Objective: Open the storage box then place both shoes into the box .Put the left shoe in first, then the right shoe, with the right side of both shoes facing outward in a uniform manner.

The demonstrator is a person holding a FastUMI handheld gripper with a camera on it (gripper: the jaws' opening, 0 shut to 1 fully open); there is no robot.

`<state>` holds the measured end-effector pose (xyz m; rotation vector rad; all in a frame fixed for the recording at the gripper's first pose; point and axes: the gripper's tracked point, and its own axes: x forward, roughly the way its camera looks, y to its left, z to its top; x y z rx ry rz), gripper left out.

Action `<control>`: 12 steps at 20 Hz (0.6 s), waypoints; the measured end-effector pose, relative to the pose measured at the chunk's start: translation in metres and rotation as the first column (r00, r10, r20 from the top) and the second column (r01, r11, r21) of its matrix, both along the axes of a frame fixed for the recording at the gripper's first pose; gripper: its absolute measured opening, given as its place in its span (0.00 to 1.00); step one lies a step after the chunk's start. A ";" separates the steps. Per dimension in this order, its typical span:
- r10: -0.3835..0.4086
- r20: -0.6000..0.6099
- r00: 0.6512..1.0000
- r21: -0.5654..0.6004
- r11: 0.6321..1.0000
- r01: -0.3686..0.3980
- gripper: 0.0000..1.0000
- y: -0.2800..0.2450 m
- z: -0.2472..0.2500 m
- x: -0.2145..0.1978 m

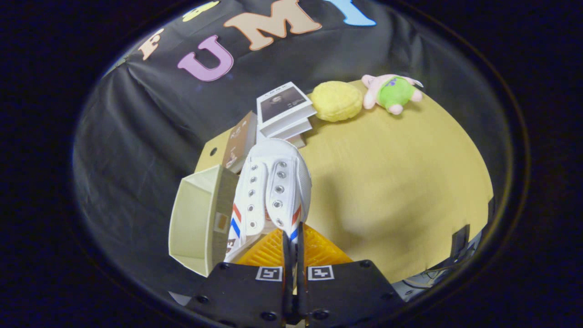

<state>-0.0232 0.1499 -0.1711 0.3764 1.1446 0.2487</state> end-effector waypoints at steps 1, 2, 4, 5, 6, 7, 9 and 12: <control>0.006 0.010 1.000 0.008 1.000 -0.006 0.07 0.012 0.006 0.001; 0.017 0.016 1.000 0.016 1.000 -0.018 0.07 0.024 0.011 0.001; 0.027 0.032 0.999 0.045 0.999 -0.028 0.07 0.051 0.020 0.005; 0.034 0.036 0.999 0.061 0.997 -0.036 0.07 0.065 0.024 0.005; 0.040 0.039 0.998 0.074 0.996 -0.042 0.07 0.077 0.028 0.004; 0.051 0.045 0.998 0.079 0.995 -0.055 0.07 0.089 0.030 0.004; 0.079 0.056 0.995 0.075 0.994 -0.083 0.06 0.109 0.032 0.002; 0.123 0.053 0.991 0.076 0.989 -0.127 0.06 0.142 0.027 -0.005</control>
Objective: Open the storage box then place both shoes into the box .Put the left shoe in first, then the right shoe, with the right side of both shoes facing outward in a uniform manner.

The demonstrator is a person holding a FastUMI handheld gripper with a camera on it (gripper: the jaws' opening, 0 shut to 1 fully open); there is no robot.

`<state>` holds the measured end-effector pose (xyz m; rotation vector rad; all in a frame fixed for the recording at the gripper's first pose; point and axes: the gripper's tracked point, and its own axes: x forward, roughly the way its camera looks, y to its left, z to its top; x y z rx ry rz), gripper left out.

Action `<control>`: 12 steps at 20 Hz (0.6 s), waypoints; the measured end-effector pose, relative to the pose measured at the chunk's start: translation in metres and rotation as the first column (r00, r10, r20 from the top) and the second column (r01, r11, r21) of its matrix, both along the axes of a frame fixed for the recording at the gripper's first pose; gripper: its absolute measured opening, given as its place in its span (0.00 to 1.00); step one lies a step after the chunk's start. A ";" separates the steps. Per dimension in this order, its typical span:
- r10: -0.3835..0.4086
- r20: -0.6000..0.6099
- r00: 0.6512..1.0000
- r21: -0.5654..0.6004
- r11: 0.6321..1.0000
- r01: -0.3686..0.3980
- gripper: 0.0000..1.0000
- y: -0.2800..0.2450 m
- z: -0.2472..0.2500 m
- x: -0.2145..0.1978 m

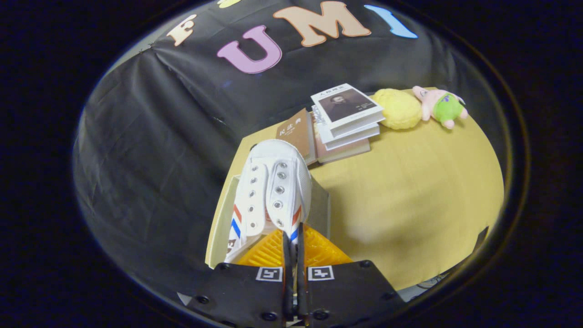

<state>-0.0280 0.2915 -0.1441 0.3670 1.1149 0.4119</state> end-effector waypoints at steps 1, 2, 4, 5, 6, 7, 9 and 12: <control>0.015 -0.007 1.000 0.000 1.000 -0.015 0.06 0.009 -0.002 -0.003; 0.025 -0.010 1.000 -0.001 1.000 -0.025 0.07 0.017 -0.005 -0.006; 0.043 -0.013 0.999 -0.018 0.999 -0.043 0.07 0.025 -0.013 -0.011; 0.050 -0.009 0.999 -0.023 0.998 -0.050 0.07 0.026 -0.017 -0.014; 0.061 0.009 0.998 -0.013 0.998 -0.061 0.16 0.030 -0.013 -0.015; 0.059 0.037 0.998 -0.003 0.998 -0.059 0.25 0.031 -0.008 -0.012; 0.049 0.125 0.991 -0.015 0.999 -0.048 0.44 0.025 0.003 0.001; 0.081 0.209 0.975 -0.042 0.996 -0.074 0.73 0.015 0.011 0.006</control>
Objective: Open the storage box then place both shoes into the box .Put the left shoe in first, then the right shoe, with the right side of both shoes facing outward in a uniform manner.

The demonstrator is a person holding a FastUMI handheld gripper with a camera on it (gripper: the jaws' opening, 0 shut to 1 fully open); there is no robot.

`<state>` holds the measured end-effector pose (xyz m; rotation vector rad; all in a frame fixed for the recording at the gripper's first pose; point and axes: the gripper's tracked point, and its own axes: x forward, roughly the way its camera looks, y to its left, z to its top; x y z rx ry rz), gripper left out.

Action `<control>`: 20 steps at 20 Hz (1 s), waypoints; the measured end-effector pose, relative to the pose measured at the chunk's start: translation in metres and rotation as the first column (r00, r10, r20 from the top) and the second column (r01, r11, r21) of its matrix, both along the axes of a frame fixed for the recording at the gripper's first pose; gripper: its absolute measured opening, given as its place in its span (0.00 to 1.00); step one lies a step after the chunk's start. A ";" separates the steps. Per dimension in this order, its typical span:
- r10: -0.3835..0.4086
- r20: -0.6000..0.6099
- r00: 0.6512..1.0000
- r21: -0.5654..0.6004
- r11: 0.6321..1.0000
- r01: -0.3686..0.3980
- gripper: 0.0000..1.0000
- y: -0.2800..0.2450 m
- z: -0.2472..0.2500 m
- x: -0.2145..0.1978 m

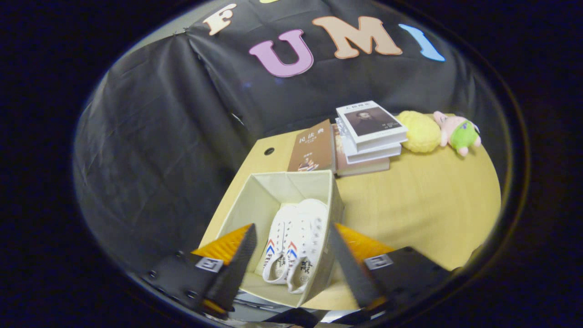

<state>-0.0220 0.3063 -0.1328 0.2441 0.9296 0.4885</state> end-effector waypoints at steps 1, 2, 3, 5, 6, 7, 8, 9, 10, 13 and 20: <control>0.004 0.020 1.000 -0.001 1.000 -0.004 0.82 -0.005 0.004 0.001; 0.007 0.037 0.999 0.003 1.000 -0.008 0.91 -0.009 0.009 -0.001; 0.011 0.053 0.999 0.003 1.000 -0.012 1.00 -0.013 0.011 0.001; 0.014 0.087 0.996 0.011 1.000 -0.015 1.00 -0.022 0.017 0.002; 0.012 0.106 0.994 0.017 1.000 -0.014 1.00 -0.027 0.021 0.003; 0.008 0.129 0.992 0.028 1.000 -0.012 1.00 -0.031 0.027 0.004; 0.002 0.153 0.988 0.037 0.999 -0.007 1.00 -0.037 0.031 -0.001; -0.004 0.182 0.983 0.045 0.999 -0.004 1.00 -0.044 0.037 0.002; -0.016 0.215 0.976 0.048 0.999 0.006 1.00 -0.053 0.043 0.005; -0.069 0.322 0.944 0.036 0.998 0.060 1.00 -0.090 0.063 0.020; -0.169 0.506 0.846 -0.024 0.977 0.210 1.00 -0.194 0.099 0.038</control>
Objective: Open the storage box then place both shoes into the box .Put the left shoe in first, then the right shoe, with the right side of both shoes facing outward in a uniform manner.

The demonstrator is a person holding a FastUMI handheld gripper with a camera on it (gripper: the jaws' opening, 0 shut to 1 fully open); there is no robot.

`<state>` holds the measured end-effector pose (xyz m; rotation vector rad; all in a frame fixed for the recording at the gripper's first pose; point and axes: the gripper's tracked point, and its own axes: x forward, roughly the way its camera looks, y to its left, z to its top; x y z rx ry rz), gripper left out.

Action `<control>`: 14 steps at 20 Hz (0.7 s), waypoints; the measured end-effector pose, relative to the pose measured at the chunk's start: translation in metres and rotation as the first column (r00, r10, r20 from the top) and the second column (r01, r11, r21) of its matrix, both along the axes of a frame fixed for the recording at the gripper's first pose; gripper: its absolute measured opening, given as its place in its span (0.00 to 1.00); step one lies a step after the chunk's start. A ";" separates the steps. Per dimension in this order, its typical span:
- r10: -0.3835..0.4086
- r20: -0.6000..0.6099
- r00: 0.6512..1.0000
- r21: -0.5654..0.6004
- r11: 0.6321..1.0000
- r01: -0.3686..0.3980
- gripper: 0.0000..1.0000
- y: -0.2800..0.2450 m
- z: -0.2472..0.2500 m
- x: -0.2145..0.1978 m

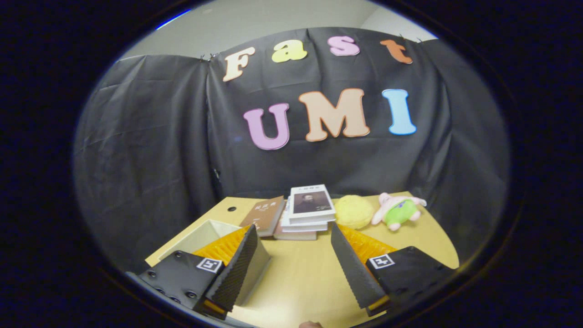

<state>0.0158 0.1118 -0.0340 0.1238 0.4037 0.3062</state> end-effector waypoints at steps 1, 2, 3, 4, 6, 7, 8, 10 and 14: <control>-0.024 0.015 1.000 0.001 1.000 0.024 1.00 -0.015 0.003 0.002; -0.045 0.028 0.999 -0.002 0.999 0.045 1.00 -0.030 0.007 0.004; -0.068 0.044 0.997 -0.007 0.998 0.068 1.00 -0.046 0.012 0.006; -0.088 0.060 0.994 -0.016 0.996 0.089 1.00 -0.061 0.016 0.007; -0.124 0.098 0.987 -0.021 0.992 0.127 1.00 -0.090 0.028 0.011; -0.136 0.106 0.985 -0.018 0.990 0.139 1.00 -0.100 0.032 0.011; -0.154 0.114 0.981 -0.016 0.987 0.157 1.00 -0.112 0.034 0.012; -0.191 0.129 0.973 -0.014 0.981 0.195 1.00 -0.136 0.038 0.013; -0.231 0.161 0.959 -0.014 0.972 0.237 1.00 -0.163 0.045 0.019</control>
